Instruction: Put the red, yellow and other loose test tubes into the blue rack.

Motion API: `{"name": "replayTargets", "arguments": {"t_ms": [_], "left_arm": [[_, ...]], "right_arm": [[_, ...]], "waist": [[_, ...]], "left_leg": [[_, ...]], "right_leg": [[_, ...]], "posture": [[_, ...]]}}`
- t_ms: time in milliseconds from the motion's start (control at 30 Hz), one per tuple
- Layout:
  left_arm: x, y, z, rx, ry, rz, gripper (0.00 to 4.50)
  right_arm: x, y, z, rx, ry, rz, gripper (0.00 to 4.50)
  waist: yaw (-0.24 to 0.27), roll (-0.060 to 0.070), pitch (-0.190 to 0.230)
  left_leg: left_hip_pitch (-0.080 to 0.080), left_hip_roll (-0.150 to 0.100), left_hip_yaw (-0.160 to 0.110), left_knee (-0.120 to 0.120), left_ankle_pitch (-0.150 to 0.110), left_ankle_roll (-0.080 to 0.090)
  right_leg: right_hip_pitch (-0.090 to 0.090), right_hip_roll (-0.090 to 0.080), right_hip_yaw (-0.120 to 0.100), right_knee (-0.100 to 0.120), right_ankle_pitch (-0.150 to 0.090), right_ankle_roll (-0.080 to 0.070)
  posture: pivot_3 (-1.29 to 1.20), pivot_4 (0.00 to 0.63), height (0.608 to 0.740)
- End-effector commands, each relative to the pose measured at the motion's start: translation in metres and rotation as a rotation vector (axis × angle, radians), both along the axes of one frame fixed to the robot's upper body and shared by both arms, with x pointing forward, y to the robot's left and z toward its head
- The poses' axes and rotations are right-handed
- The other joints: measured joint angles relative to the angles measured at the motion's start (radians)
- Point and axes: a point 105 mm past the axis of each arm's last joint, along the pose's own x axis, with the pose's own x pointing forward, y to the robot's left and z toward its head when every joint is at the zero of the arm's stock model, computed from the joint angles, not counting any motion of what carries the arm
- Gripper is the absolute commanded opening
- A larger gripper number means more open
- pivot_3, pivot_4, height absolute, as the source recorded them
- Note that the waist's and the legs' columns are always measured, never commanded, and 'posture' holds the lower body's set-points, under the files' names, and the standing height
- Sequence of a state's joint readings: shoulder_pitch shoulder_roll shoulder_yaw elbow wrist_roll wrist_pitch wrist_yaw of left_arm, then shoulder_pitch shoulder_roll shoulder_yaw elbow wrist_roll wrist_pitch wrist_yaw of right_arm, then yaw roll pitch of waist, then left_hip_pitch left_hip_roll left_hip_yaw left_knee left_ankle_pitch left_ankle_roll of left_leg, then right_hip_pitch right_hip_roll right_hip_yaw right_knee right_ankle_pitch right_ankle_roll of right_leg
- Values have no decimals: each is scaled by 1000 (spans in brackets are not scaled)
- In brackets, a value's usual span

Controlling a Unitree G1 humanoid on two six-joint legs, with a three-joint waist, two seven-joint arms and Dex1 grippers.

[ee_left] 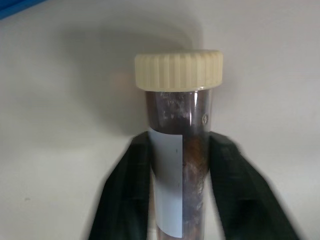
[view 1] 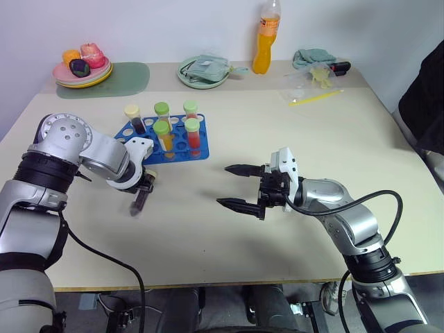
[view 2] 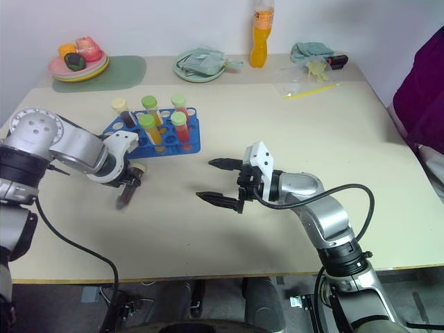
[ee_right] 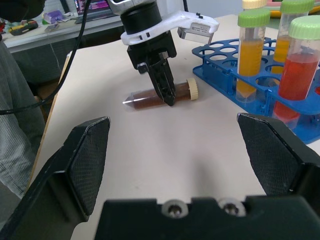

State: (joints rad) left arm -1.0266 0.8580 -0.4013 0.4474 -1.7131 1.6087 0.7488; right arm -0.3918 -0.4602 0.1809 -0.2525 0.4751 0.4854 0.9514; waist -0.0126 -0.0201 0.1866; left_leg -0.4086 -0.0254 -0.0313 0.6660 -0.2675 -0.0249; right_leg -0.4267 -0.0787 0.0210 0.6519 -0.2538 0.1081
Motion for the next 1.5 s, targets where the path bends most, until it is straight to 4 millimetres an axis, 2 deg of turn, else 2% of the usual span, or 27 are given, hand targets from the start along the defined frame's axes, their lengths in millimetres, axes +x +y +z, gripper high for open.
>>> {"name": "replayTargets", "arguments": {"t_ms": [33, 100, 200, 300, 367, 467, 500, 567, 633, 700, 800, 933, 1033, 1200, 1500], "left_arm": [[2, 0, 15, -22, -81, 5, 743], [2, 0, 25, -13, -157, -5, 743], [-11, 1, 58, -141, -356, -29, 743], [-30, 10, 94, -66, -661, -117, 743], [-41, 18, 96, -147, -725, -98, 743], [-42, 46, 115, -189, -1024, 66, 743], [-40, 62, 119, -122, -1126, 139, 743], [-37, 80, 124, -15, -1269, 220, 743], [-28, 84, 128, 79, -1442, 267, 743], [-11, 66, 127, 100, -1593, 225, 743], [6, 49, 119, 113, -1687, 161, 743], [35, 27, 95, 96, -1693, 66, 743], [46, 23, 80, 47, -1670, 71, 743], [49, 18, 59, -20, -1627, 102, 743], [39, 12, 49, -22, -1614, 122, 743]], "right_arm": [[-5, 2, 12, 10, -49, 29, 4500], [-6, 2, 11, 9, -49, 32, 4500], [-7, -1, 12, 11, -49, 28, 4500], [-6, -4, 13, 19, -49, 10, 4500], [-6, -5, 13, 21, -47, 6, 4500], [-5, -3, 12, 29, -40, 10, 4500], [-5, -1, 12, 33, -38, 15, 4500], [-4, 2, 13, 40, -33, 24, 4500], [-4, 8, 13, 48, -28, 45, 4500], [-5, 15, 13, 49, -34, 71, 4500], [-4, 18, 14, 52, -39, 75, 4500], [0, 20, 16, 55, -55, 60, 4500], [1, 17, 17, 58, -63, 34, 4500], [1, 13, 15, 52, -62, 11, 4500], [1, 12, 15, 52, -60, 3, 4500]], "waist": [[0, 0, 0], [-2, 0, 0], [-7, 0, 0], [-9, 0, 0], [0, 0, 0], [5, 4, -2], [7, 2, -1], [9, 0, -2], [13, 0, -2], [26, 1, -3], [32, -1, -4], [25, -2, -5], [18, -2, -5], [13, -2, -5], [17, -2, -5]], "left_leg": [[0, 0, 0, 0, 0, 0], [0, 0, 0, 0, 0, 0], [0, 1, 1, -1, 1, -2], [-1, 2, 3, -2, 1, -3], [-1, 2, 3, -3, 2, -3], [2, 1, 4, -3, 1, -2], [3, 1, 4, -3, -1, 1], [2, 2, 2, -3, -1, 2], [2, 1, 2, -3, -1, 3], [2, 0, 3, -3, -1, 4], [1, -2, 3, -1, 0, 5], [1, -2, 2, 0, -2, 8], [0, -2, 3, 0, -2, 8], [0, 0, 3, -1, -2, 8], [0, 0, 2, 0, -2, 8]], "right_leg": [[0, 0, 0, 0, 0, 0], [0, 0, 0, 0, 0, 0], [-1, -2, 2, 0, 0, 0], [-3, -1, 3, -1, 0, -1], [-2, -1, 2, -2, 0, -1], [2, -1, 1, -4, -1, -2], [3, -1, 1, -4, -2, -4], [4, 0, 0, -4, -2, -5], [4, 1, 0, -4, -2, -5], [4, 0, 0, -5, -1, -4], [6, 0, -2, -5, 1, -2], [4, -2, -2, -5, 1, -1], [3, -1, -2, -4, 1, -1], [2, 0, -2, -3, 1, 0], [2, -1, -2, -3, 1, 0]], "posture": [[0, 150, 729], [0, 150, 729], [0, 150, 729], [0, 150, 729], [0, 150, 729], [0, 150, 729], [0, 150, 729], [0, 150, 729], [0, 150, 729], [0, 150, 729], [0, 150, 729], [0, 150, 729], [0, 150, 729], [0, 150, 729], [0, 150, 729]]}}
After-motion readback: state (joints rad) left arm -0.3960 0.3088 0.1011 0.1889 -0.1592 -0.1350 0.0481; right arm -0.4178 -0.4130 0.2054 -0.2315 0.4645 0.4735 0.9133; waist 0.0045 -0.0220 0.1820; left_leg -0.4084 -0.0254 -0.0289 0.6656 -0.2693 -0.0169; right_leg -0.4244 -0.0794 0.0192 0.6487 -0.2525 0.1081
